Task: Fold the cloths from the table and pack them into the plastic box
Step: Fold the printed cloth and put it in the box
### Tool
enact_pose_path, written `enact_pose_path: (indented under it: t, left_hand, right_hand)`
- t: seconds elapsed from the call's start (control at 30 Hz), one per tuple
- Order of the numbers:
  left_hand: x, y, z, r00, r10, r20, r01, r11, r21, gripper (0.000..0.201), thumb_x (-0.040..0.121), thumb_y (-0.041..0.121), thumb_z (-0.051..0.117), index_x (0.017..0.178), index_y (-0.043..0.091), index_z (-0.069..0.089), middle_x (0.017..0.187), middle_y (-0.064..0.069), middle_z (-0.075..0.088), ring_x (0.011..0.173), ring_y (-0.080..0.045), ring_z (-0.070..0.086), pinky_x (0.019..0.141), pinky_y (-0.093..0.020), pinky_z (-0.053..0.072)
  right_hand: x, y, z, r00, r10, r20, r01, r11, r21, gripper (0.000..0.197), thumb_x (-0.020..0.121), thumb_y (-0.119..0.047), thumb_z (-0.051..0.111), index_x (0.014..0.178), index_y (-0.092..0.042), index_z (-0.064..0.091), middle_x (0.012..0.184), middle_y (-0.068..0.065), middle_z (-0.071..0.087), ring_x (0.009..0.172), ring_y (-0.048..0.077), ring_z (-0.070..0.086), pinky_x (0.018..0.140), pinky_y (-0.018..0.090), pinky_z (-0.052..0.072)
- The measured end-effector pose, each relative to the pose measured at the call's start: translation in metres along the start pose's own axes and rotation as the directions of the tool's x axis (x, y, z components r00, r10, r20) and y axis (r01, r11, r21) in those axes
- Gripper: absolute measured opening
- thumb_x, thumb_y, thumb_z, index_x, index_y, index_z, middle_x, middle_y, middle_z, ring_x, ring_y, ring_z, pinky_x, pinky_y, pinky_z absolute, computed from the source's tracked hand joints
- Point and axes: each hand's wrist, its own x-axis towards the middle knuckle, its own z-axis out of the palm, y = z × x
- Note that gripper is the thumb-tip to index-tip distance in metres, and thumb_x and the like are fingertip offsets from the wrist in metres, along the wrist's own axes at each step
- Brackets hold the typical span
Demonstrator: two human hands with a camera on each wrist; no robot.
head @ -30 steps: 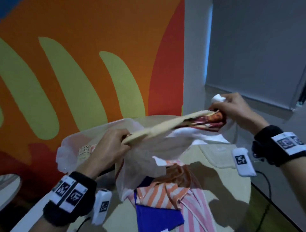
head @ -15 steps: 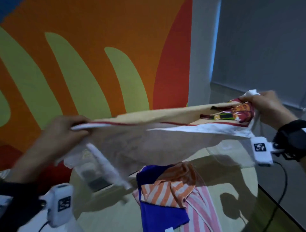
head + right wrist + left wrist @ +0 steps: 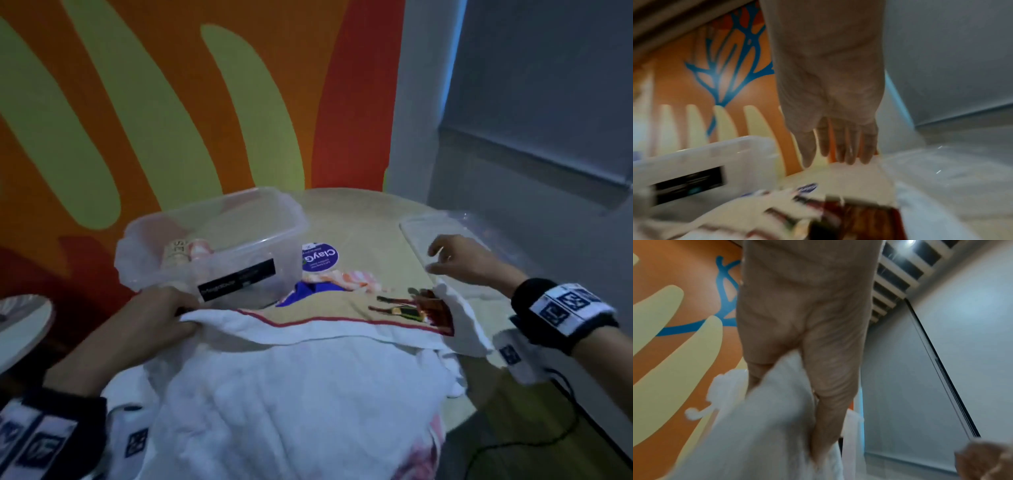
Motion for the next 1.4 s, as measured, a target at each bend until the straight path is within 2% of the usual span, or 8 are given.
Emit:
enact_pose_path:
  t: [0.17, 0.5, 0.67, 0.77, 0.93, 1.07, 1.23, 1.4]
  left_hand:
    - [-0.001, 0.005, 0.047, 1.000, 0.007, 0.025, -0.007, 1.000, -0.006, 0.018, 0.078, 0.018, 0.068, 0.062, 0.025, 0.065, 0.059, 0.007, 0.061, 0.056, -0.007, 0.056, 0.049, -0.020, 0.033]
    - [0.010, 0.039, 0.137, 0.965, -0.078, 0.249, 0.091, 0.995, -0.045, 0.031, 0.089, 0.041, 0.063, 0.068, 0.027, 0.046, 0.085, -0.001, 0.057, 0.084, -0.028, 0.058, 0.062, -0.035, 0.035]
    - [0.037, 0.062, 0.084, 0.983, -0.101, -0.153, 0.073, 0.980, -0.183, 0.019, 0.086, 0.004, 0.059, 0.076, 0.020, 0.061, 0.083, -0.005, 0.070, 0.082, -0.029, 0.066, 0.061, -0.033, 0.038]
    - [0.049, 0.091, 0.041, 0.865, -0.139, -0.483, -0.054, 0.930, -0.364, 0.027, 0.086, -0.008, 0.053, 0.089, 0.016, 0.064, 0.078, 0.004, 0.062, 0.074, 0.005, 0.054, 0.059, -0.014, 0.036]
    - [0.044, 0.117, 0.018, 0.640, -0.019, -0.768, -0.311, 0.908, -0.281, 0.022, 0.085, -0.004, 0.051, 0.098, 0.006, 0.066, 0.086, -0.003, 0.065, 0.074, -0.009, 0.050, 0.066, -0.020, 0.035]
    - [0.014, 0.086, 0.053, 0.771, 0.127, -0.625, -0.312, 0.929, -0.197, 0.023, 0.078, -0.007, 0.064, 0.091, 0.010, 0.072, 0.089, -0.005, 0.068, 0.083, -0.016, 0.059, 0.075, -0.034, 0.049]
    - [-0.029, 0.044, 0.056, 0.950, 0.224, -0.216, -0.289, 0.894, -0.343, 0.035, 0.077, 0.000, 0.085, 0.077, 0.033, 0.074, 0.075, 0.017, 0.066, 0.076, 0.000, 0.063, 0.062, -0.009, 0.042]
    - [-0.043, 0.038, 0.052, 0.957, 0.271, 0.103, -0.232, 0.929, -0.290, 0.016, 0.082, 0.022, 0.086, 0.084, 0.035, 0.077, 0.086, 0.020, 0.071, 0.081, -0.003, 0.065, 0.064, -0.017, 0.048]
  right_hand:
    - [-0.045, -0.049, 0.058, 0.864, -0.288, 0.413, 0.355, 0.930, -0.094, 0.028, 0.076, -0.050, 0.069, 0.095, -0.030, 0.065, 0.089, -0.010, 0.065, 0.081, 0.012, 0.061, 0.072, 0.038, 0.053]
    - [-0.041, -0.060, 0.117, 0.938, -0.276, 0.211, 0.334, 0.883, -0.330, 0.012, 0.092, -0.027, 0.058, 0.086, -0.020, 0.051, 0.093, 0.007, 0.060, 0.082, 0.029, 0.056, 0.068, 0.036, 0.042]
    - [0.005, -0.034, 0.071, 0.981, -0.190, -0.025, 0.186, 0.977, -0.105, 0.015, 0.084, -0.005, 0.062, 0.092, -0.006, 0.075, 0.094, 0.019, 0.073, 0.093, 0.039, 0.067, 0.074, 0.033, 0.044]
    - [0.025, -0.029, 0.024, 0.954, -0.087, -0.287, 0.132, 0.981, 0.142, 0.025, 0.078, 0.009, 0.058, 0.090, -0.004, 0.076, 0.087, 0.016, 0.074, 0.082, 0.030, 0.067, 0.067, 0.024, 0.040]
    - [0.028, -0.023, -0.020, 0.900, 0.054, -0.431, 0.151, 0.891, 0.428, 0.023, 0.071, -0.008, 0.053, 0.075, -0.017, 0.074, 0.074, 0.005, 0.073, 0.073, 0.021, 0.068, 0.065, 0.029, 0.051]
    - [-0.006, 0.002, -0.030, 0.968, -0.130, -0.213, 0.193, 0.930, 0.311, 0.024, 0.082, 0.007, 0.064, 0.081, -0.014, 0.076, 0.079, 0.002, 0.077, 0.072, 0.012, 0.068, 0.065, 0.030, 0.053]
    - [-0.039, 0.041, -0.044, 0.970, -0.240, 0.039, 0.215, 0.923, 0.320, 0.012, 0.087, -0.001, 0.076, 0.085, -0.013, 0.079, 0.082, 0.009, 0.077, 0.073, 0.012, 0.067, 0.070, 0.020, 0.053]
    - [-0.052, 0.053, -0.042, 0.923, -0.266, 0.279, 0.203, 0.951, 0.234, 0.009, 0.088, -0.008, 0.077, 0.087, -0.017, 0.080, 0.081, 0.010, 0.076, 0.074, 0.017, 0.069, 0.071, 0.029, 0.052]
